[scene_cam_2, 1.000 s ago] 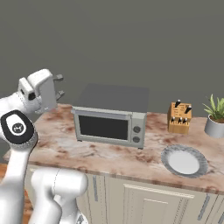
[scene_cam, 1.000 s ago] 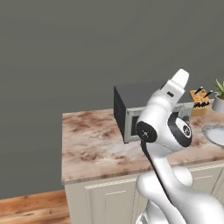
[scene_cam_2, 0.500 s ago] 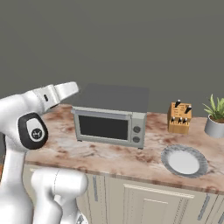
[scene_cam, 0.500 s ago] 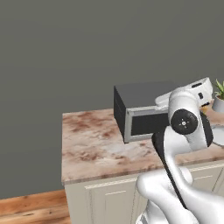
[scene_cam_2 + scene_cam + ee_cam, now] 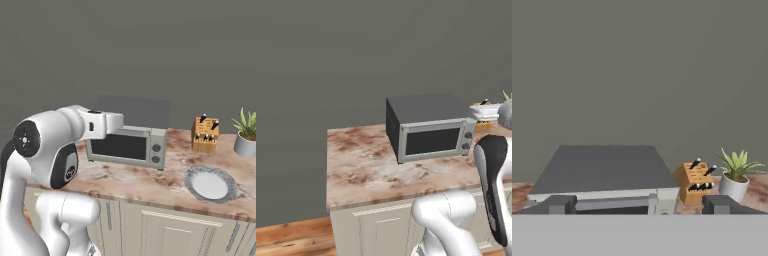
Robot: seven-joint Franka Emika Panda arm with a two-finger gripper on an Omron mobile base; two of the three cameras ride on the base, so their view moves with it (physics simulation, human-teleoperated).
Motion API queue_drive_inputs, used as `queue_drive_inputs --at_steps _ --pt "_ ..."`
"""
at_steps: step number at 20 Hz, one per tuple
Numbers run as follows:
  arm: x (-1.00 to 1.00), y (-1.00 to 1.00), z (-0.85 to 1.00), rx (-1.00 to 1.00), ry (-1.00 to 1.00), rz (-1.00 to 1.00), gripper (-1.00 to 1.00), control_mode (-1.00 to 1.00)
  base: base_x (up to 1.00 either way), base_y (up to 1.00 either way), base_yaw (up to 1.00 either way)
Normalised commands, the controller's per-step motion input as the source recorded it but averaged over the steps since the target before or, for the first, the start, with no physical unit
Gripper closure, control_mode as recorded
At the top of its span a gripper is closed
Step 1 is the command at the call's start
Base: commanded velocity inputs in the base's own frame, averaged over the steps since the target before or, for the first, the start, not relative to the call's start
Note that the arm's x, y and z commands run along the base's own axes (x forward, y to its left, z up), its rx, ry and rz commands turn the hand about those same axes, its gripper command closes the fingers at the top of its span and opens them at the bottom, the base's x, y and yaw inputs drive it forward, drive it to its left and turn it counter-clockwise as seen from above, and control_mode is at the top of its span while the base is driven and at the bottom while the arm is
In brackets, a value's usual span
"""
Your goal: Pull the toaster oven rack outwards. Pick up the baguette from the plate and place it on the toaster oven rack. Close the toaster oven door fully and set the temperature to the lowest setting.
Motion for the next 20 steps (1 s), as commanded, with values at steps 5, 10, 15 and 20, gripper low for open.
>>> queue_drive_inputs --at_steps 5,10,15,20 --pt "-0.16 -0.23 -0.19 0.06 0.0 0.03 -1.0 -1.0 0.0 0.0 0.0" --pt "0.0 0.0 -0.19 -0.01 0.04 0.0 -1.0 -1.0 0.0 0.0 0.0" --pt "0.0 -0.06 -0.39 0.0 0.06 0.0 -1.0 -1.0 0.0 0.0 0.0" --pt "-0.01 -0.11 -0.26 0.0 0.0 0.0 -1.0 -1.0 0.0 0.0 0.0"
